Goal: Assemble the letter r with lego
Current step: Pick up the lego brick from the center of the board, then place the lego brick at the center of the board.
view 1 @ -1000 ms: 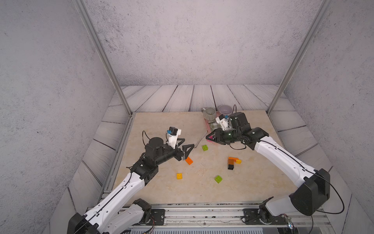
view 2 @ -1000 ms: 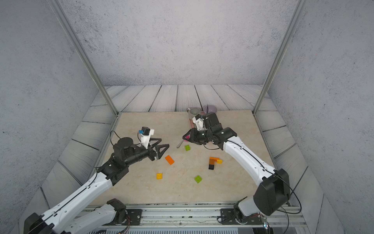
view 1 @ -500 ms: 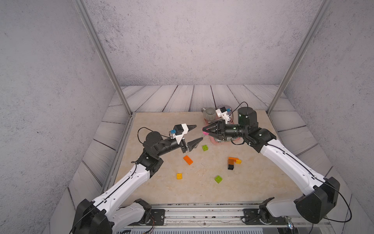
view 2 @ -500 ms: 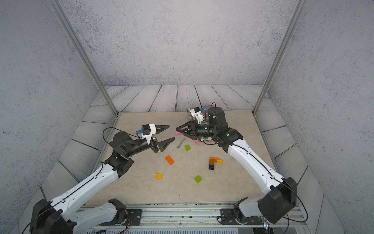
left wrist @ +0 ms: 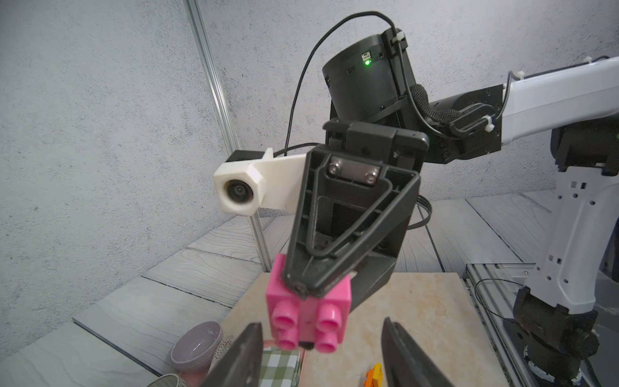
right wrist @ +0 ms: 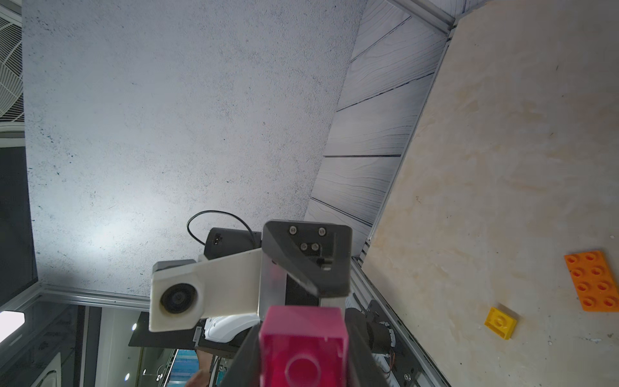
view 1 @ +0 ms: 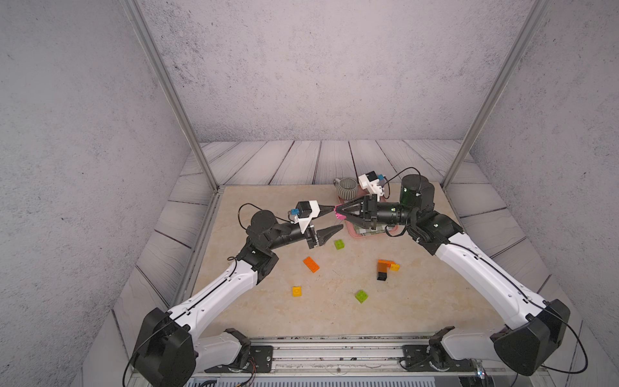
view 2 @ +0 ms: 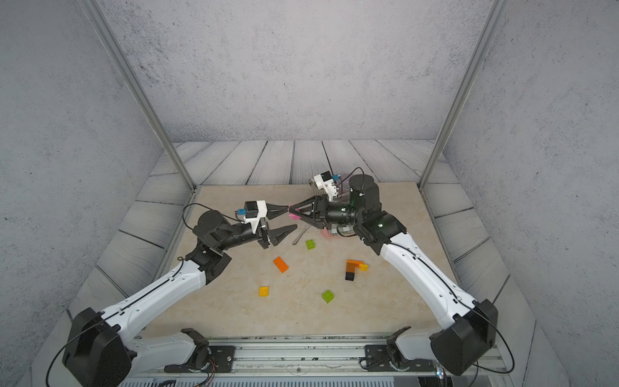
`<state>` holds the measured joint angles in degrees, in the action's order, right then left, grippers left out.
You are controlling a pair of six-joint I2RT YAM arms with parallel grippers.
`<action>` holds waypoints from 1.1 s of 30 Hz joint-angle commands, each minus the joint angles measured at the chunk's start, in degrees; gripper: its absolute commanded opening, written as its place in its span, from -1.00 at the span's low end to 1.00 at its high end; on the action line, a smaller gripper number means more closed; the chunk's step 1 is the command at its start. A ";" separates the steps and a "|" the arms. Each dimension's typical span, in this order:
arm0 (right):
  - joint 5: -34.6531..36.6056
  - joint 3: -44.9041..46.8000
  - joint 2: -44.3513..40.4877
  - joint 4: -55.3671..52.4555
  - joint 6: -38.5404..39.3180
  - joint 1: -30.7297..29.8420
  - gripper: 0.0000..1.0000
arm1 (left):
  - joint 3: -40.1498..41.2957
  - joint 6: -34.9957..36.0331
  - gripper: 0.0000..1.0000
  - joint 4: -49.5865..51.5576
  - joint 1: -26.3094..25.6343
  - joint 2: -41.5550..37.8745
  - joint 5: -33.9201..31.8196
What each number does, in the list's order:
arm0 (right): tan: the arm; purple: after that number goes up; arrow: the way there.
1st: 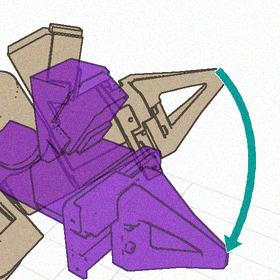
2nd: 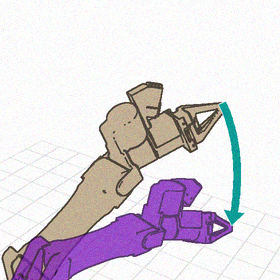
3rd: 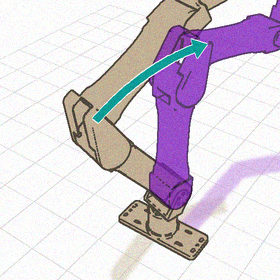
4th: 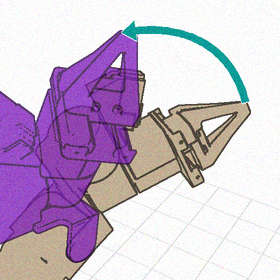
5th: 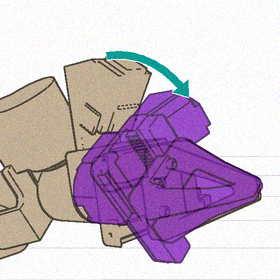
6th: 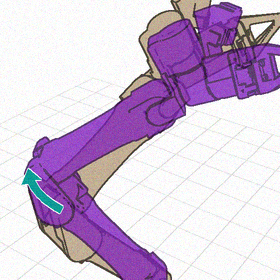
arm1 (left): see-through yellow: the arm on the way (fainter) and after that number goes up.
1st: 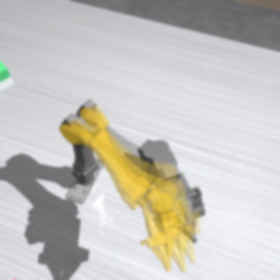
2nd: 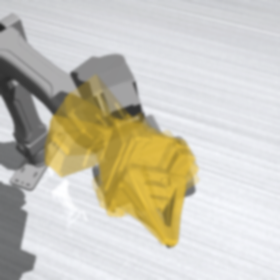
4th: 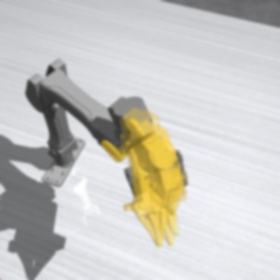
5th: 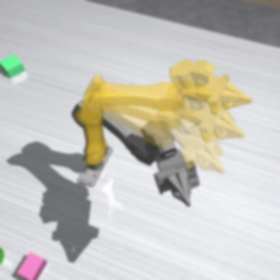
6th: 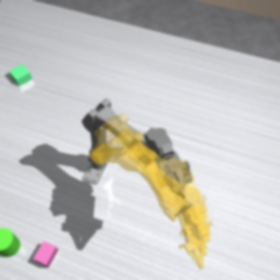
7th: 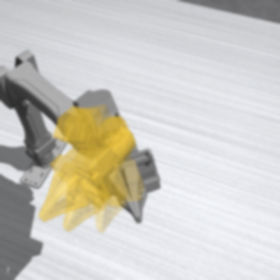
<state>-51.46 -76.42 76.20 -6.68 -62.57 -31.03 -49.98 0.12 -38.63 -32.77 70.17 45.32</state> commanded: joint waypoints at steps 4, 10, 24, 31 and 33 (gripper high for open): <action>-1.88 0.62 -0.79 1.67 -0.58 -0.64 -0.66 | -3.16 -1.01 0.07 -3.51 -0.65 1.09 0.87; -1.98 1.23 -0.71 1.58 -0.45 -0.69 -0.65 | -3.64 -0.93 -0.26 -3.84 -0.88 1.47 1.00; 42.78 -2.80 -4.14 -36.64 22.53 -0.24 0.98 | -5.34 2.21 -1.00 41.93 -9.77 -6.22 -25.05; 57.36 10.02 -8.26 -36.29 35.18 -0.04 0.98 | -6.56 -18.85 -1.00 68.22 -23.80 1.17 -48.65; 58.30 11.62 -9.02 -37.11 35.27 -0.03 0.98 | -8.06 -26.30 -1.00 74.36 -25.17 5.79 -50.95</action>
<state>-0.78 -66.13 69.10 -40.42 -33.23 -31.07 -56.38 -13.50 19.97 -56.58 71.85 5.23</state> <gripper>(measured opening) 0.988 0.352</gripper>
